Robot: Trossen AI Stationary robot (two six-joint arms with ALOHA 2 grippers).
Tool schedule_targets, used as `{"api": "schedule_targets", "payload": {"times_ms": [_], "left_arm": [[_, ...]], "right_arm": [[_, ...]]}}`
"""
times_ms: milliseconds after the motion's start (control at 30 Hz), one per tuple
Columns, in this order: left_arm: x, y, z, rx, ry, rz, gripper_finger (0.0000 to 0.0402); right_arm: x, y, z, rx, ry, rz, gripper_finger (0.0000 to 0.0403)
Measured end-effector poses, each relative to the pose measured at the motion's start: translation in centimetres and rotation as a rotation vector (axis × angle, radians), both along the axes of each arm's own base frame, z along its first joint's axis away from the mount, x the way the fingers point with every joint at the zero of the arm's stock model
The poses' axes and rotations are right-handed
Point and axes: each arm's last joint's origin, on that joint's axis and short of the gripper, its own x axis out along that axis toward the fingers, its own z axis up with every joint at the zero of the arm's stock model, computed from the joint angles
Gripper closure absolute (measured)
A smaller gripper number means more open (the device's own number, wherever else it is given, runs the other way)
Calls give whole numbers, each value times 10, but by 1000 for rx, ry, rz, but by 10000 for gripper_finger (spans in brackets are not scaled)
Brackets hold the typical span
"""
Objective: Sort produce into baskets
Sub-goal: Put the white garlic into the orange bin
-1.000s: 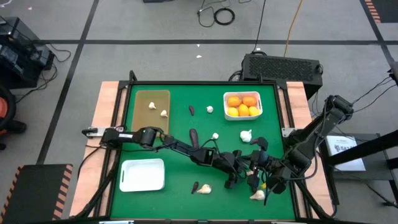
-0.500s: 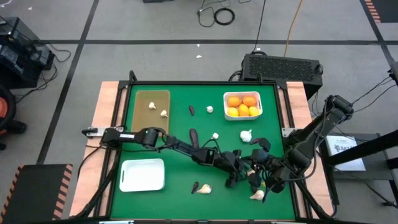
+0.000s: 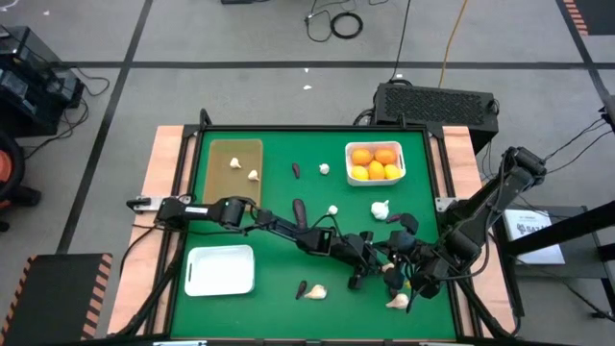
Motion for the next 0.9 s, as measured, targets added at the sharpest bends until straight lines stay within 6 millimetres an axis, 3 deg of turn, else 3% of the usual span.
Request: {"api": "schedule_targets", "payload": {"times_ms": [267, 433, 733, 900], "left_arm": [[-1, 6, 4, 6, 38, 10, 380], [-7, 16, 27, 43, 145, 18, 384], [-50, 29, 73, 358, 511, -11, 386], [-65, 31, 96, 418, 572, -1, 386]], "right_arm": [[0, 0, 0, 1, -1, -1, 403], [0, 0, 0, -6, -9, -8, 403], [1, -2, 1, -65, -41, -28, 403], [2, -5, 1, -93, -46, -50, 403]]}}
